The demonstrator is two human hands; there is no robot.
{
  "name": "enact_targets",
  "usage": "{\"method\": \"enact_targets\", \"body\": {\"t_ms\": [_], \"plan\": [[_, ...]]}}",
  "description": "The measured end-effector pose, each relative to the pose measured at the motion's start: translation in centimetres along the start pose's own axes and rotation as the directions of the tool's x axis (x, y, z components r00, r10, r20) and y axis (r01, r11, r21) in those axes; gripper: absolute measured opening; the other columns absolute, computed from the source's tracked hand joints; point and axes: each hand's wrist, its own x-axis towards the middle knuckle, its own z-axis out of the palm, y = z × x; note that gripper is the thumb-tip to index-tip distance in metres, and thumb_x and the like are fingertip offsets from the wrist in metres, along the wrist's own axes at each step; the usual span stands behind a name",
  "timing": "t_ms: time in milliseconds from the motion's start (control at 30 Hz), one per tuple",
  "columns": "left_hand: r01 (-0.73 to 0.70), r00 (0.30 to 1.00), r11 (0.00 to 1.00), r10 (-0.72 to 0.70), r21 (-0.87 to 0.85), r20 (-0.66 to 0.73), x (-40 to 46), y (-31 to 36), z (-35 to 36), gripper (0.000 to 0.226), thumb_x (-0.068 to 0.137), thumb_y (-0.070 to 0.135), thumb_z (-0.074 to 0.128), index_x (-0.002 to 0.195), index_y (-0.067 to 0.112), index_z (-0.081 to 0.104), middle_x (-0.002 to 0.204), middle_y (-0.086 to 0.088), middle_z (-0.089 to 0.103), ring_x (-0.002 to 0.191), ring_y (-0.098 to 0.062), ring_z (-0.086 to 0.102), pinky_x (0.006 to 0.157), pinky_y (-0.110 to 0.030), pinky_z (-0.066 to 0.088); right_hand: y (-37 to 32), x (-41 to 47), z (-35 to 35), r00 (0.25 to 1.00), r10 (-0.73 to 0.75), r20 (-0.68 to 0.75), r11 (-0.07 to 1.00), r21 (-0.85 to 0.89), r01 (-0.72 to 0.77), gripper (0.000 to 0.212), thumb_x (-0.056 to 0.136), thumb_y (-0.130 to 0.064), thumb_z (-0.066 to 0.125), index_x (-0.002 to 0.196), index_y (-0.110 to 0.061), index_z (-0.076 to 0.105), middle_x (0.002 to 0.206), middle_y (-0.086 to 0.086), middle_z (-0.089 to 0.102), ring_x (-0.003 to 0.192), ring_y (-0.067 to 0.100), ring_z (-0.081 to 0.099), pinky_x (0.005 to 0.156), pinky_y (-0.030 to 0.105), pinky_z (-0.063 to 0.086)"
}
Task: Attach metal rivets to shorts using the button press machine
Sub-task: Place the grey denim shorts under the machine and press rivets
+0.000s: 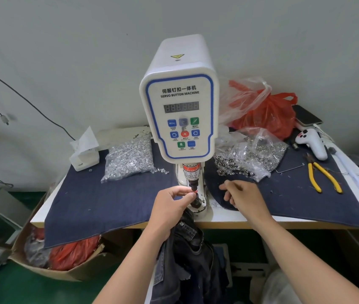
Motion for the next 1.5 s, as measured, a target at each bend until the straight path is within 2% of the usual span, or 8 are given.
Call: {"method": "enact_targets", "body": {"t_ms": [333,533,600,767,900,1067,1333,1500], "plan": [[0.014,1.000,1.000,-0.014,0.019,0.008,-0.5,0.4,-0.4,0.012,0.092,0.032,0.081,0.101,0.038,0.076,0.095,0.023,0.078,0.095,0.008,0.070,0.074,-0.006,0.048,0.4,0.0,-0.2,0.999,-0.034,0.006,0.998,-0.057,0.034,0.031,0.103,-0.033,0.053,0.084,-0.029,0.078,0.065,-0.005,0.069,0.053,0.002,0.056,0.062,0.027,0.045],[0.208,0.969,0.961,-0.227,-0.182,-0.094,-1.7,0.7,-2.1,0.020,0.098,0.023,0.063,0.097,0.036,0.078,0.100,0.022,0.077,0.105,0.005,0.063,0.078,-0.023,0.045,-0.6,-1.4,-0.3,0.993,-0.091,0.078,0.991,-0.088,0.098,0.025,0.101,-0.033,0.057,0.086,-0.033,0.077,0.074,-0.008,0.073,0.061,0.003,0.060,0.058,0.019,0.046],[0.214,0.967,0.941,-0.242,-0.261,-0.080,-2.4,0.8,-2.9,0.021,0.103,0.020,0.058,0.103,0.030,0.076,0.102,0.014,0.079,0.109,-0.002,0.064,0.082,-0.030,0.047,-1.1,-3.1,0.0,0.965,-0.156,0.211,0.979,-0.097,0.180,0.011,0.097,-0.041,0.064,0.095,-0.039,0.075,0.089,-0.016,0.075,0.075,-0.001,0.064,0.065,0.013,0.047],[0.119,0.989,0.869,-0.148,-0.480,-0.023,-3.7,2.2,-3.4,0.012,0.101,0.017,0.064,0.105,0.018,0.075,0.098,0.001,0.080,0.085,-0.002,0.073,0.066,-0.019,0.055,-2.4,-7.2,1.7,0.722,-0.054,0.690,0.918,-0.250,0.307,0.062,0.071,-0.080,0.071,0.124,-0.053,0.055,0.115,-0.034,0.061,0.106,-0.011,0.059,0.086,0.011,0.046],[-0.034,0.999,0.980,0.031,-0.196,-0.017,-4.2,2.8,-3.9,0.019,0.099,0.041,0.068,0.104,0.023,0.074,0.093,0.010,0.078,0.087,0.004,0.069,0.069,-0.005,0.046,-4.1,-7.4,1.0,0.761,-0.178,0.624,0.939,-0.124,0.321,0.035,0.077,-0.052,0.074,0.092,-0.024,0.060,0.088,-0.009,0.060,0.081,0.009,0.055,0.080,0.036,0.046],[-0.101,0.791,0.924,-0.150,0.368,0.594,-4.3,2.4,-6.4,0.030,0.077,0.066,0.078,0.079,0.037,0.075,0.068,0.018,0.061,0.064,0.000,0.054,0.063,-0.013,0.039,-5.2,-7.5,-0.4,0.765,-0.126,0.631,0.990,0.028,0.140,0.025,0.072,-0.039,0.076,0.077,-0.025,0.055,0.077,-0.006,0.053,0.076,0.008,0.046,0.070,0.032,0.034],[0.162,0.861,0.963,-0.032,-0.214,0.508,-4.6,0.8,-6.0,0.047,0.098,0.039,0.068,0.118,-0.004,0.071,0.109,-0.023,0.073,0.101,-0.034,0.068,0.092,-0.043,0.055,-6.6,-5.7,-2.0,0.723,0.076,0.687,0.949,-0.273,0.160,0.034,0.078,-0.051,0.075,0.074,-0.020,0.062,0.069,-0.012,0.056,0.065,0.005,0.050,0.067,0.028,0.038],[0.289,0.849,0.886,-0.064,-0.361,0.524,-4.8,0.0,-4.0,0.051,0.104,0.036,0.059,0.132,-0.007,0.062,0.130,-0.028,0.068,0.113,-0.034,0.069,0.097,-0.043,0.056,-5.2,-5.1,-2.5,0.716,0.021,0.697,0.991,0.082,-0.108,0.024,0.078,-0.030,0.086,0.095,-0.016,0.076,0.101,0.009,0.076,0.094,0.020,0.070,0.082,0.031,0.056]]}}
